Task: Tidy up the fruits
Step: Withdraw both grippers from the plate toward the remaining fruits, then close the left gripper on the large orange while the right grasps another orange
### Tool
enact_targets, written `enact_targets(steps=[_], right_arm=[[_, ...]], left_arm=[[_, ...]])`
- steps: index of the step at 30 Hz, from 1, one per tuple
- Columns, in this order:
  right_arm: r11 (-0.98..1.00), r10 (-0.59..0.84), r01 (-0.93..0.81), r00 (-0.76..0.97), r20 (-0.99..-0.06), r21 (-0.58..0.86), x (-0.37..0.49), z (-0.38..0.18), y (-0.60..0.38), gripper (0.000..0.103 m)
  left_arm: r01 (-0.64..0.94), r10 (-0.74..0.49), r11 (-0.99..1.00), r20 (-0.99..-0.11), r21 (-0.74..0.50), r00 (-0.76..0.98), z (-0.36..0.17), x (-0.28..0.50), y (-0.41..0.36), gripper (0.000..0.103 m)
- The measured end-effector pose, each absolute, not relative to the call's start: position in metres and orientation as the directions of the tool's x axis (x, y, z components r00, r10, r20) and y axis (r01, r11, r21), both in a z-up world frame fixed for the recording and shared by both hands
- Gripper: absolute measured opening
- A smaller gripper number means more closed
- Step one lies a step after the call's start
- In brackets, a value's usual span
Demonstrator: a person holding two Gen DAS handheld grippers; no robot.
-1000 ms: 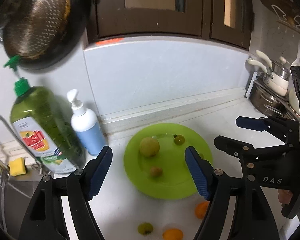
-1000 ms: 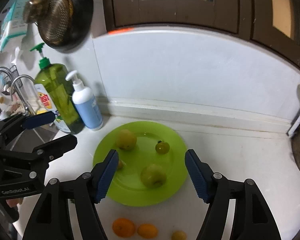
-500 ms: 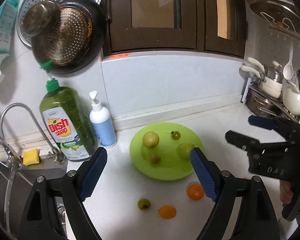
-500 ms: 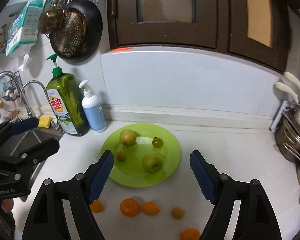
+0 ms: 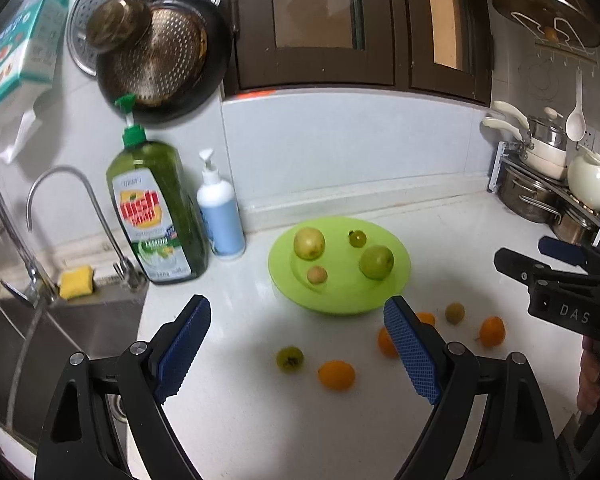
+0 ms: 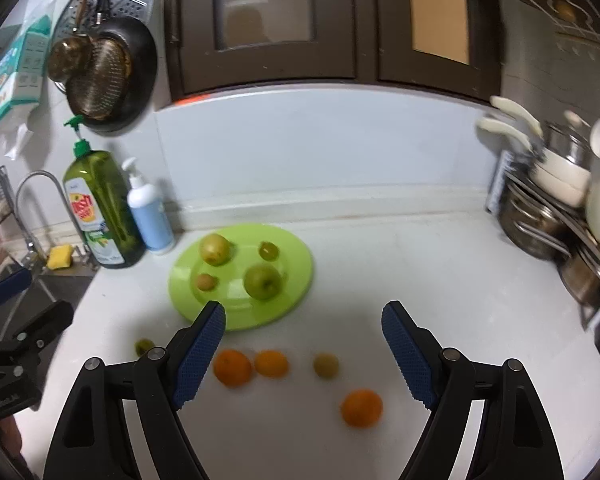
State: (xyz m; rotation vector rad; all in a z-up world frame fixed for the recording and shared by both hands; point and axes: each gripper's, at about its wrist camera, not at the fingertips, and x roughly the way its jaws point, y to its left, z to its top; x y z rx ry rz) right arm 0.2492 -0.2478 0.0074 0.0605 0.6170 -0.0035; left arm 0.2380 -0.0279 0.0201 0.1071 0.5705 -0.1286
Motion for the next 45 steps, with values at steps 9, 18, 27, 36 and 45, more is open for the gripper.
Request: enact_targets(steps=[9, 18, 27, 36, 45], right_arm=[[0.992, -0.032, 0.098, 0.783, -0.621, 0.073, 0.23, -0.019, -0.257, 0.081], [0.984, -0.055, 0.154, 0.724, -0.688, 0.083, 0.221, -0.049, -0.265, 0.081], [0.978, -0.037, 0.183, 0.631, -0.775, 0.102, 0.227, -0.084, -0.272, 0.081], [0.973, -0.065, 0.213, 0.612, -0.789, 0.085, 0.244, -0.094, -0.281, 0.077], [0.974, -0.073, 0.216, 0.587, -0.806, 0.07, 0.266, -0.102, -0.283, 0.069]], left_arm=[[0.16, -0.093, 0.985, -0.56, 0.07, 0.823, -0.011, 0.222, -0.032, 0.089], [0.17, -0.104, 0.984, -0.614, 0.05, 0.783, -0.041, 0.221, -0.037, 0.088], [0.185, -0.089, 0.979, -0.653, 0.08, 0.752, -0.066, 0.229, -0.044, 0.085], [0.192, -0.097, 0.979, -0.687, 0.063, 0.72, -0.081, 0.251, -0.048, 0.071], [0.196, -0.106, 0.98, -0.721, 0.043, 0.685, -0.093, 0.272, -0.049, 0.056]])
